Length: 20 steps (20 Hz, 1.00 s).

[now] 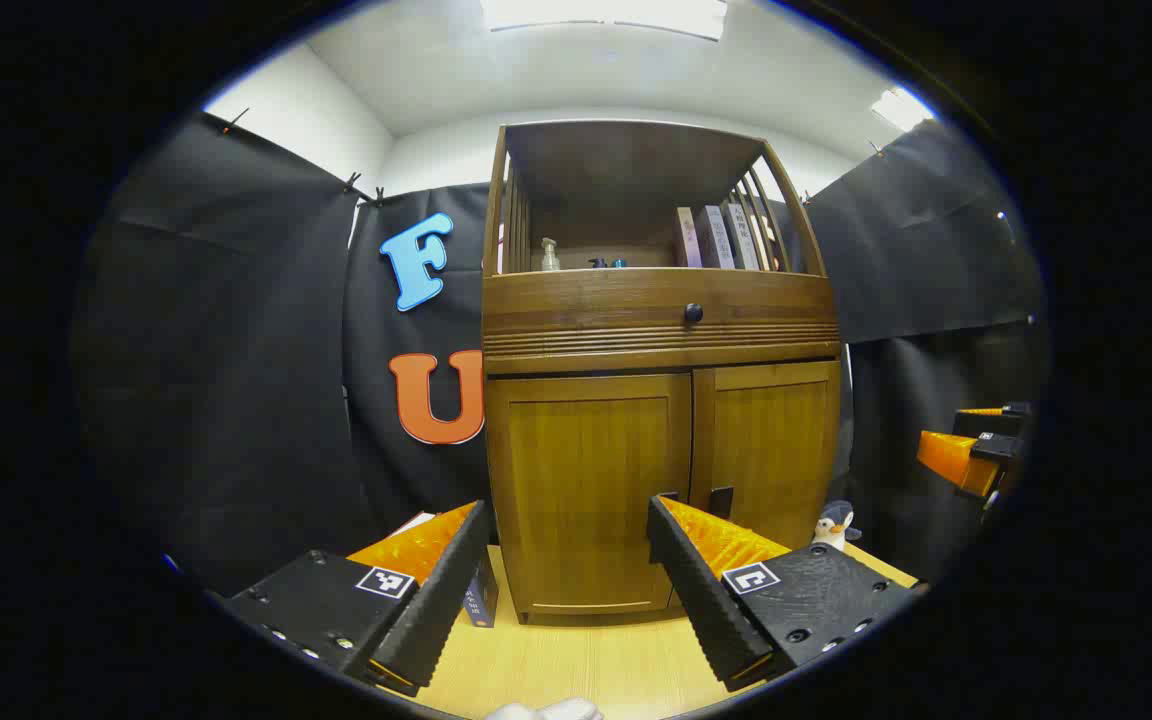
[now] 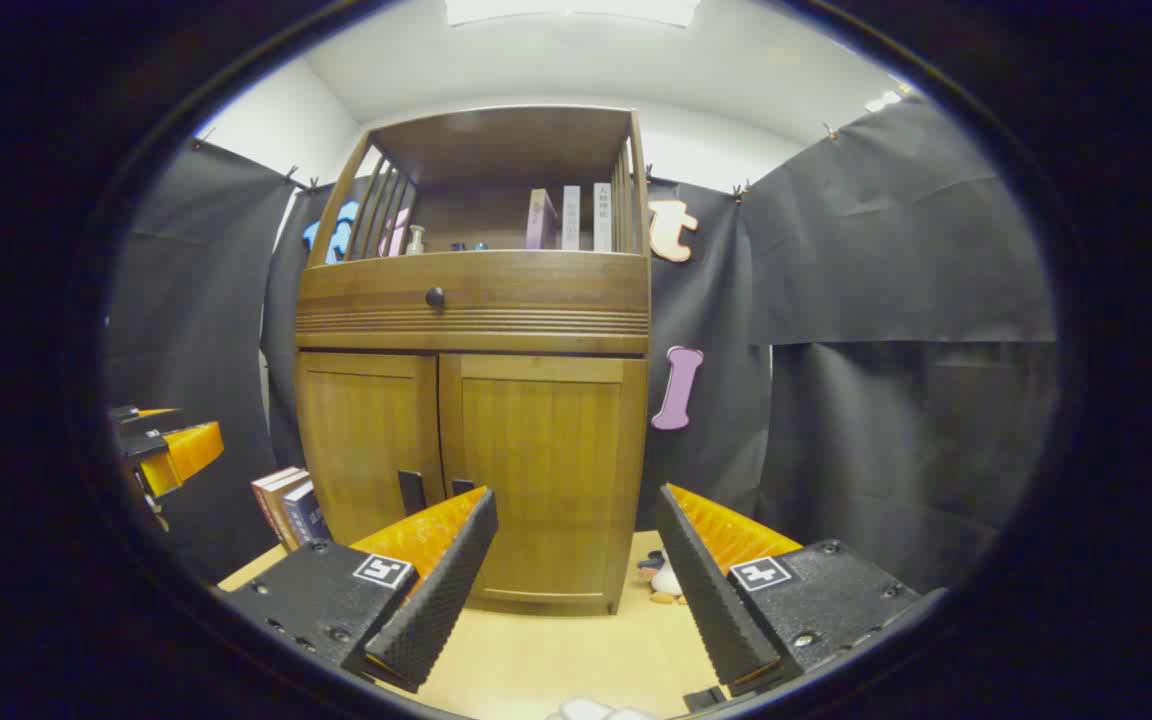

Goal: Open the right door of the double-door shoe cabinet with the right hand, and open the left door with the left hand.

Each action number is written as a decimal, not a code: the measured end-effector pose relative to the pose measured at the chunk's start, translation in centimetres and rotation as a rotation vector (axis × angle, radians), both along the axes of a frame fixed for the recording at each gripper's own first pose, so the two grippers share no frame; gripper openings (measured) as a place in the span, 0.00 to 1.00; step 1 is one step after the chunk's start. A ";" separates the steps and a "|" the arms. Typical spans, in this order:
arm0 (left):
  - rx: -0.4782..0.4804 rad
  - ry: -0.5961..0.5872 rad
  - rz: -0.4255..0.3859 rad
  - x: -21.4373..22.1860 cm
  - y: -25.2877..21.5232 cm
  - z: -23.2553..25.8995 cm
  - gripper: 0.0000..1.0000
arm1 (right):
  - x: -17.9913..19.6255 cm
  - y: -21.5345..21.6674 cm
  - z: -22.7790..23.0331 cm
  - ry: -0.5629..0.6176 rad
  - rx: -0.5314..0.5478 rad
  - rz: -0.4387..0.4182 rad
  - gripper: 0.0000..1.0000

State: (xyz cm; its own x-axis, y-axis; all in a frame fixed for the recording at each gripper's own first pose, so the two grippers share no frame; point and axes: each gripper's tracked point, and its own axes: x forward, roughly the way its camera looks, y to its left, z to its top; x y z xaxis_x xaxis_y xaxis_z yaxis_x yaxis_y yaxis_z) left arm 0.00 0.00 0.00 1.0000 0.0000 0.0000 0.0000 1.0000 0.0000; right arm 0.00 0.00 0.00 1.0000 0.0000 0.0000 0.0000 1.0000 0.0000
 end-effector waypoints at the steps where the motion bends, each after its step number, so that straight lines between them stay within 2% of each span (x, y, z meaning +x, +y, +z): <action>1: 0.000 -0.001 0.003 0.1 0.3 0.0 0.96 | -0.1 0.1 -0.1 0.006 0.006 0.004 1.00; 4: -0.009 0.004 -0.010 0.4 0.3 -0.1 0.96 | -0.1 0.1 -0.7 0.039 0.011 0.009 1.00; 5: -0.011 0.010 -0.012 0.5 0.3 -0.1 1.00 | -0.2 0.0 -0.8 0.050 0.011 0.002 1.00; 7: -0.017 0.003 -0.011 0.9 0.4 0.1 0.96 | -0.3 0.0 -0.7 0.058 0.010 -0.003 1.00; 9: -0.016 0.011 -0.025 1.4 0.0 0.0 1.00 | -0.4 -0.2 -0.6 0.061 0.013 -0.020 1.00; 10: -0.010 0.020 -0.029 1.6 -0.1 -0.1 0.96 | -0.4 -0.1 -0.6 0.061 0.020 -0.025 1.00; 20: 0.013 0.020 -0.064 1.1 -1.1 0.1 0.96 | -0.6 0.0 -0.4 0.071 0.001 -0.046 1.00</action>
State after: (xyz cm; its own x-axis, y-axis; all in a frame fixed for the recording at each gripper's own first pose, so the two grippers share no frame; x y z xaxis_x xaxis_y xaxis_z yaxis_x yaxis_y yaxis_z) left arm 1.07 -1.14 0.11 0.9978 -0.0638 -0.0199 0.0640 0.9979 0.0125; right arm -0.58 -0.01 -0.43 0.9965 -0.0459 -0.0705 0.0459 0.9989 -0.0006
